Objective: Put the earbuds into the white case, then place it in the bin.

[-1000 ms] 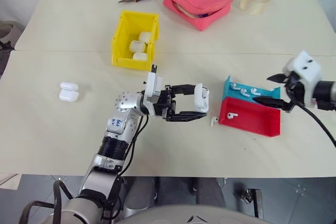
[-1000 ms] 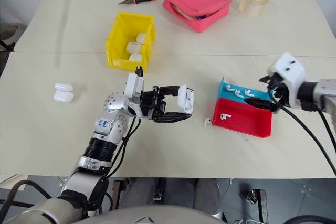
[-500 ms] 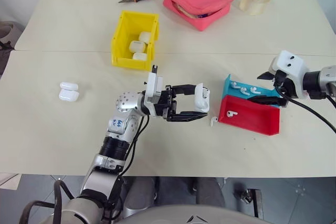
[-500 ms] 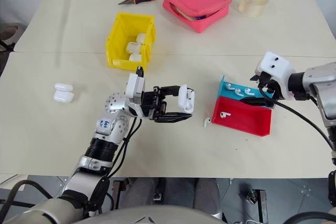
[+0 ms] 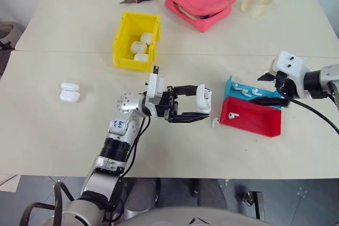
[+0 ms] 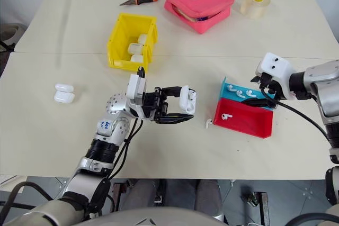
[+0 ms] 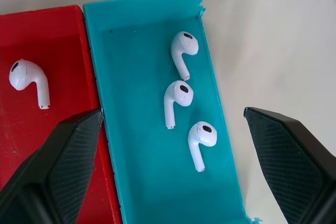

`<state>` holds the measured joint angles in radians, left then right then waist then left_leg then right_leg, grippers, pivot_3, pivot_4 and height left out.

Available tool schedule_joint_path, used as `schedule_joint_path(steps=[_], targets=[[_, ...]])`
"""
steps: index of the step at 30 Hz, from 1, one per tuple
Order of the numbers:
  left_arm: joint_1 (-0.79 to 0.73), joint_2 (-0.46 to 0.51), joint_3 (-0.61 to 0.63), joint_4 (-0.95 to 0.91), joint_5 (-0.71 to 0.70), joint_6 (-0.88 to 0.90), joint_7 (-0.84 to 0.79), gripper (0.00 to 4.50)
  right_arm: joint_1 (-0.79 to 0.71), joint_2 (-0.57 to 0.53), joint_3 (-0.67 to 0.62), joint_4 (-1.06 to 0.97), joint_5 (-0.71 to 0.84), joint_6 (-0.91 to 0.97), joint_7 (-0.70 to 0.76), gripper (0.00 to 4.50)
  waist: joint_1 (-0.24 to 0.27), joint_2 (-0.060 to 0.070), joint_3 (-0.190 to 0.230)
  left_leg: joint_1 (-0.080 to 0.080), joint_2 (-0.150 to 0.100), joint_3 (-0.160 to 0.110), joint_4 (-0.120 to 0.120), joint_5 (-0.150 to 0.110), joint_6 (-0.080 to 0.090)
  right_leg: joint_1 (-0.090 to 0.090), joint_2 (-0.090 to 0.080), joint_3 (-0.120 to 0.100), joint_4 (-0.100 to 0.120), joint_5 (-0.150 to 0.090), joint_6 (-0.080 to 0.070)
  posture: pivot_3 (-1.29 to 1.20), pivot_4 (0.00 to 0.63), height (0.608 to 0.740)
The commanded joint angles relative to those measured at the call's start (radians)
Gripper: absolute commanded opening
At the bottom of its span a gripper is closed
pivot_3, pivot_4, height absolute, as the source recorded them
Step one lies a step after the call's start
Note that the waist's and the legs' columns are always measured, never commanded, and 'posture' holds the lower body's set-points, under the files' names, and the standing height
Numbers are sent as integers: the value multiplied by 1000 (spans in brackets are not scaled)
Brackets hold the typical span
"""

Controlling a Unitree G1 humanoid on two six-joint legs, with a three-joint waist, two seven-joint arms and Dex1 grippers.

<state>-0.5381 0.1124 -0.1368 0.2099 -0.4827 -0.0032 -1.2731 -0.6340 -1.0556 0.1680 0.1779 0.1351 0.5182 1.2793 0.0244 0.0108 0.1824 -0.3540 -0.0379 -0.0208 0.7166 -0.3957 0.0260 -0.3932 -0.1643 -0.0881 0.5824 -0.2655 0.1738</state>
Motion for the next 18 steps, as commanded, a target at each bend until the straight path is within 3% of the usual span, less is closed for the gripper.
schedule_joint_path(steps=[1, 18], targets=[[-2, -4, 1, -24, -12, -4, 2, 2806, 34, -15, 26, -29, -11, 34, 40, 4477, 0, 0, 0, 0, 0, 0, 0, 0, 0, 0, 0, 0, 0, 0, 0, 0, 150, 740], [-5, 2, 6, -29, -11, -4, 10, 2806, -91, -9, 11, 97, -50, 12, 33, 4477, 0, 1, 0, -1, 0, 0, 0, 0, 0, -1, 0, 0, 0, 0, 0, 0, 150, 740]])
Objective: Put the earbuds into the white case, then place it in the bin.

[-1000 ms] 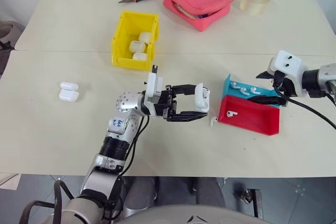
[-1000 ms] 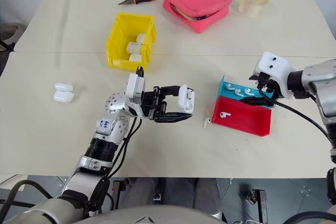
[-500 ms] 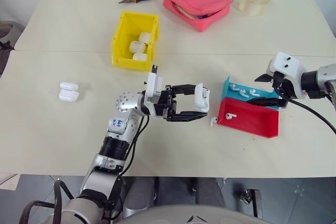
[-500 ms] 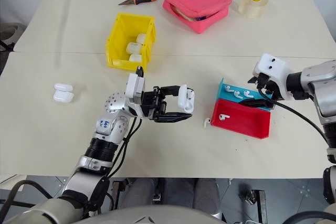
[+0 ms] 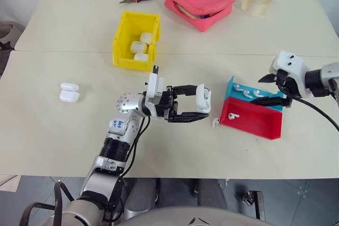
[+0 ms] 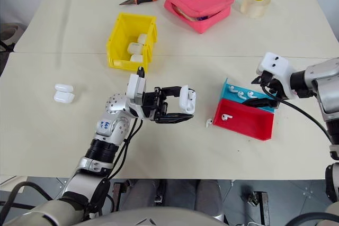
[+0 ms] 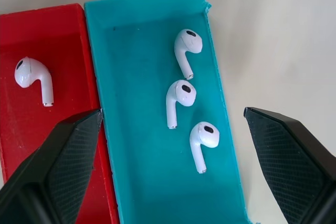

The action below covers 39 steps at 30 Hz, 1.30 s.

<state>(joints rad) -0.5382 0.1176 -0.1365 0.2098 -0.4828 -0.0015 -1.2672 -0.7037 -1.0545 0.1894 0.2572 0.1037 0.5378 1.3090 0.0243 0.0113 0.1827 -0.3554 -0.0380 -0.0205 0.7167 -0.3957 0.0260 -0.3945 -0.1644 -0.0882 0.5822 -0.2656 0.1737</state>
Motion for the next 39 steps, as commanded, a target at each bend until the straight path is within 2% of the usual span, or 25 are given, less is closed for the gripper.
schedule_joint_path(steps=[1, 7, 13, 19, 28, 39], targets=[[-4, -3, 5, -30, -11, -6, 5, 2806, -26, -12, -13, 21, -16, -3, 9, 4477, 0, 0, 0, 0, 0, 0, 0, 0, 0, 0, 0, 0, 0, 0, 0, 0, 150, 740], [-1, -3, 4, -32, -11, -10, 8, 2806, -58, -25, -39, 22, 29, 60, 71, 4477, -1, 2, 1, -1, 0, 0, 0, 0, 0, -1, 0, 0, 0, 0, 0, 0, 150, 740], [0, -5, 3, -33, -10, -13, 10, 2806, -98, -24, -47, 61, 32, 69, 75, 4477, 0, 2, 1, -1, 0, 0, 0, 0, 0, -1, 0, 0, 0, 0, 0, 0, 150, 740], [4, -4, 2, -39, -9, -13, 13, 2806, -102, -7, -20, 120, -33, -15, 12, 4477, -1, 2, 1, -1, 0, 1, 0, 0, 0, -2, 0, 0, 0, 0, 0, 0, 150, 740], [-4, -8, 4, -34, -9, -15, 18, 2806, -28, 47, 20, 153, -119, -210, -23, 4477, -1, 3, 2, -2, 0, 3, 0, 0, 0, -2, 0, 0, 0, 0, 0, 0, 150, 740], [5, -7, 3, -44, -11, -11, 27, 2806, 8, 19, 25, 119, -129, -194, 39, 4477, -1, 3, 2, -3, 0, 3, 0, 0, 0, -2, 0, -2, 0, 0, 0, 0, 150, 740]])
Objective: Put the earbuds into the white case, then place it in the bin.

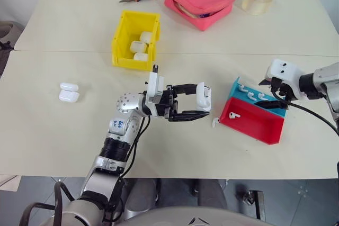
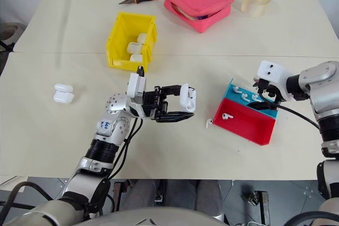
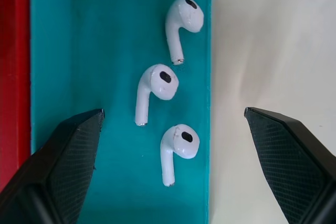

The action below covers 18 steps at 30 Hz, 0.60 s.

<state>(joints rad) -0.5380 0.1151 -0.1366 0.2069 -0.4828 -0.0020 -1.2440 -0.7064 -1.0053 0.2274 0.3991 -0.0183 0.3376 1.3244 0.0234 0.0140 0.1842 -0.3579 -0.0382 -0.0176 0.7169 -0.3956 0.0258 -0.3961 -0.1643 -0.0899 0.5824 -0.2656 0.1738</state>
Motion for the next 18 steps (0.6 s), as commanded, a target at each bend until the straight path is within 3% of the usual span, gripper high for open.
schedule_joint_path(steps=[1, 5, 7, 12, 18], targets=[[5, -3, 4, -42, -11, -10, 4, 2806, 10, -32, -13, -26, -9, 5, 26, 4477, 0, 0, 0, 0, 0, 0, 0, 0, 0, 0, 0, 0, 0, 0, 0, 0, 150, 740], [5, -4, 0, -43, -13, -9, 2, 2806, 8, -36, -7, -14, -21, -1, 35, 4309, 0, 0, 0, 0, 0, 0, 0, 0, 0, 0, 0, 0, 0, 0, 0, 0, 150, 740], [4, -6, -1, -42, -12, -10, 2, 2806, 10, -38, -6, 0, -31, -9, 32, 3856, 0, 0, 0, 0, 0, 0, 0, 0, 0, 0, 0, 0, 0, 0, 0, 0, 150, 740], [3, -3, 1, -43, -13, -8, 1, 2806, 11, -40, -12, 22, -42, -8, 34, 2186, 0, 0, 0, 0, 0, 0, 0, 0, 0, 0, 0, 0, 0, 0, 0, 0, 150, 740], [4, 0, 1, -45, -13, -6, 2, 2806, -3, -37, -7, 42, -55, -22, 31, 2186, 0, 0, 0, 0, 0, 0, 0, 0, 0, 0, 0, 0, 0, 0, 0, 0, 150, 740]])
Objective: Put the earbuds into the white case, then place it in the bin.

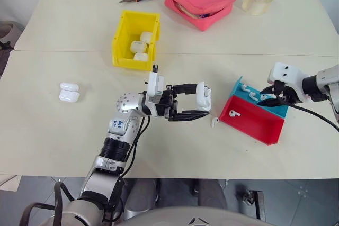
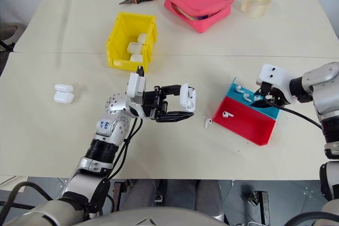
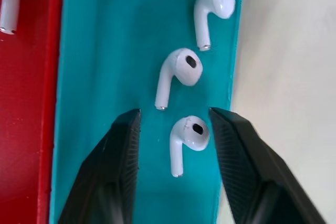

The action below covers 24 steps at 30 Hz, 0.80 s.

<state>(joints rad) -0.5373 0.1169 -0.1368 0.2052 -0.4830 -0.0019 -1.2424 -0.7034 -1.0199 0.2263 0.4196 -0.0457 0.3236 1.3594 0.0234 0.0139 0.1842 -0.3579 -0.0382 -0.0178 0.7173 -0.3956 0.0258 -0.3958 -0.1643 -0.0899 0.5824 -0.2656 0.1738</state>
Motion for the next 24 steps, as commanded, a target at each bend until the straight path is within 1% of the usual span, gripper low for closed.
schedule_joint_path(steps=[1, 11, 24], targets=[[4, -2, 2, -43, -13, -6, 0, 2806, -10, -23, -5, 24, -30, -9, -3, 2186, 0, 0, 0, 0, 0, 0, 0, 0, 0, 0, 0, 0, 0, 0, 0, 0, 150, 740], [6, 0, 3, -46, -15, -7, 0, 2806, -33, -26, -1, 85, -71, -64, 0, 2186, 0, 0, 0, 0, 0, 0, 0, 0, 0, 0, 0, 0, 0, 0, 0, 0, 150, 740], [8, 2, 3, -49, -19, -6, -7, 2806, -18, -5, -10, 69, -58, -65, -8, 2186, 0, 0, 0, 0, 0, 0, 0, 0, 0, 0, 0, 0, 0, 0, 0, 0, 150, 740]])
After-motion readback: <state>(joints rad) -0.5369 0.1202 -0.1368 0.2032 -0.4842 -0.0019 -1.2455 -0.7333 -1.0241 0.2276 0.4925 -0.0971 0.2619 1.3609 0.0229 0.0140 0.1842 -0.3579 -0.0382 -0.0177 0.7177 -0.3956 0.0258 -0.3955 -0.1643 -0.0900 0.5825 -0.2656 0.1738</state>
